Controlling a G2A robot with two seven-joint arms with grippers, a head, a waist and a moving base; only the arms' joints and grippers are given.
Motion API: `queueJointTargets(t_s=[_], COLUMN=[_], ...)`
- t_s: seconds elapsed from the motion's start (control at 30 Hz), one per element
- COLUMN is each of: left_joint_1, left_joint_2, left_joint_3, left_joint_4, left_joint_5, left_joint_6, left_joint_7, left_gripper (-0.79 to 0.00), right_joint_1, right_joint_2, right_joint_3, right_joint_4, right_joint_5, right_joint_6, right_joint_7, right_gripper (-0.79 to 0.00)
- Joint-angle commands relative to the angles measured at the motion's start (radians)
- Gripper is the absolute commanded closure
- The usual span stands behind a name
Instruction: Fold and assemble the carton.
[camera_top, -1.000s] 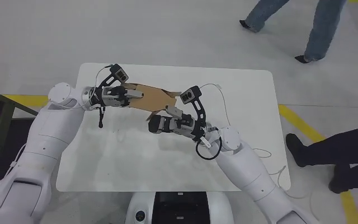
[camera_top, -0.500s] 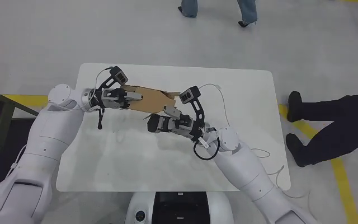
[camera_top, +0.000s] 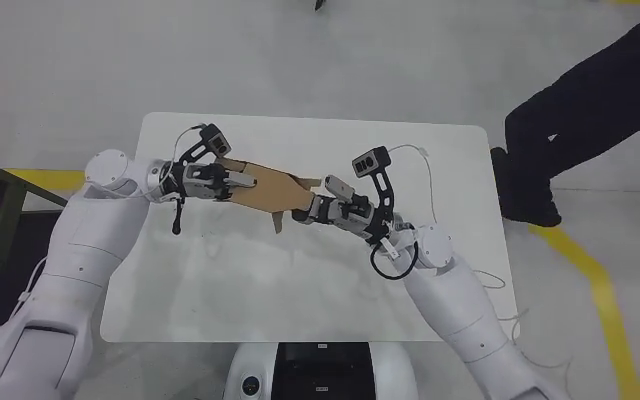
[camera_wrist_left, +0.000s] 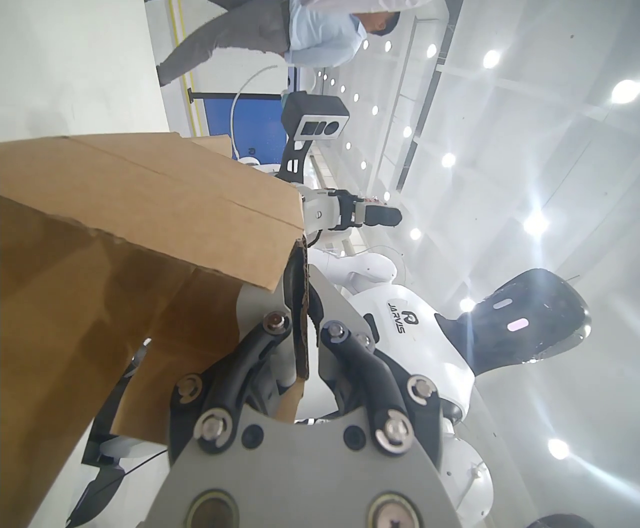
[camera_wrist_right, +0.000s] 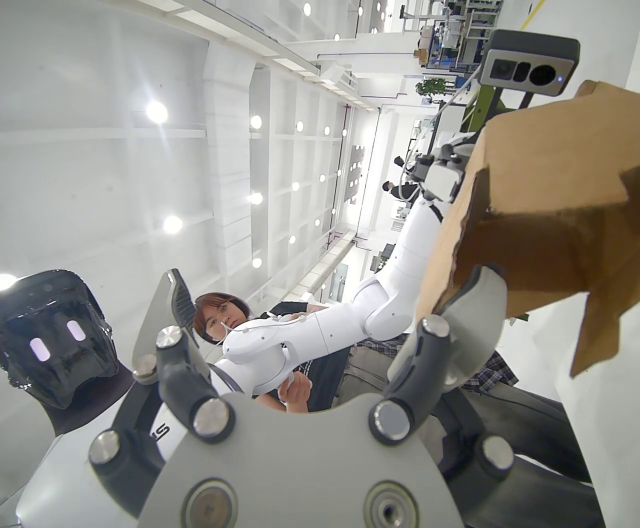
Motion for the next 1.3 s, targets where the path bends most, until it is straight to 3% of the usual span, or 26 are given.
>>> queueJointTargets(t_s=[0.0,0.47,1.27], left_joint_1=[0.003,0.01,-0.034], left_joint_2=[0.002,0.037,0.135], left_joint_3=[0.003,0.053,0.222], left_joint_4=[-0.011,-0.069,-0.137], left_joint_5=[-0.01,-0.028,-0.067], left_joint_6=[0.011,0.06,-0.004], left_joint_7=[0.0,0.0,0.0], left_gripper=[0.0,0.0,0.0], right_joint_1=[0.007,0.04,0.034], right_joint_2=[-0.002,-0.004,-0.007], right_joint_3=[-0.002,0.015,0.011], right_joint_4=[0.009,0.051,0.068], right_joint_5=[0.002,-0.03,-0.092], right_joint_6=[-0.001,-0.052,-0.092], right_joint_7=[0.0,0.004,-0.024], right_gripper=[-0.785,-0.785,-0.785])
